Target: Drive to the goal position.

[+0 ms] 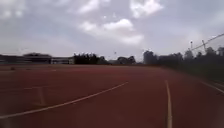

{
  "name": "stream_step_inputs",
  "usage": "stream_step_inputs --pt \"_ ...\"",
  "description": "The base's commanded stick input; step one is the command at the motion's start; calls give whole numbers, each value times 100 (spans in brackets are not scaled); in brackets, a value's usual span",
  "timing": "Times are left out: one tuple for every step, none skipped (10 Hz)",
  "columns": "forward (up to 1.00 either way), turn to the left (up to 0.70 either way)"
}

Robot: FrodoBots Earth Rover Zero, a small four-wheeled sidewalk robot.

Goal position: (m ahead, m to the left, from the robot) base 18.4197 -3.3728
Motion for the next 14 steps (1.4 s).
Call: stream_step_inputs --pt "0 45" --pt "0 45" --pt "0 45" --pt "0 45" --pt "0 45" --pt "0 23" --pt "0 0" --pt "0 0" --pt "0 0" --pt "0 0" --pt "0 0" --pt "0 0" --pt "0 0" --pt "0 0"
